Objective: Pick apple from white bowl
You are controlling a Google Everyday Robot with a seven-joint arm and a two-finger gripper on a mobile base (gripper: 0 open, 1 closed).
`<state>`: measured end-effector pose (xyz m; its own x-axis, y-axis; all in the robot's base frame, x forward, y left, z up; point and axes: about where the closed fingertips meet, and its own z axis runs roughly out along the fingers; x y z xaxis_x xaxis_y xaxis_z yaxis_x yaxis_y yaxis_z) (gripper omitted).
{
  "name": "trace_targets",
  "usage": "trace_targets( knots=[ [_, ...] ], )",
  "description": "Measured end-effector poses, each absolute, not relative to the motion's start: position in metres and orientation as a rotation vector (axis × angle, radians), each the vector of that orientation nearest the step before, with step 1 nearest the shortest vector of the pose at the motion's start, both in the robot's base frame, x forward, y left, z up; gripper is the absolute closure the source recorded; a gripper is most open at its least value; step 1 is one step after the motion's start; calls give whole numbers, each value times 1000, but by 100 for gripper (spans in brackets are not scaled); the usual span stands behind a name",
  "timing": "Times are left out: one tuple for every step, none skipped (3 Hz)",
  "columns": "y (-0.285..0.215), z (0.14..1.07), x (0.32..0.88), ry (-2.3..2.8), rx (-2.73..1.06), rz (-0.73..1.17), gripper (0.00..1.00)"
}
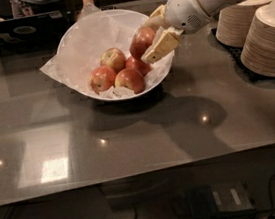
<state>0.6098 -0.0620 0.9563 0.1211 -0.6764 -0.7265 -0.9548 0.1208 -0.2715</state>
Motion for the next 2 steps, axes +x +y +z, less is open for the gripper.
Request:
trace_targets(
  knots=[
    [-62, 981, 600, 1545, -1624, 521, 100],
    [-63, 991, 592, 1487, -1642, 586, 100]
  ],
)
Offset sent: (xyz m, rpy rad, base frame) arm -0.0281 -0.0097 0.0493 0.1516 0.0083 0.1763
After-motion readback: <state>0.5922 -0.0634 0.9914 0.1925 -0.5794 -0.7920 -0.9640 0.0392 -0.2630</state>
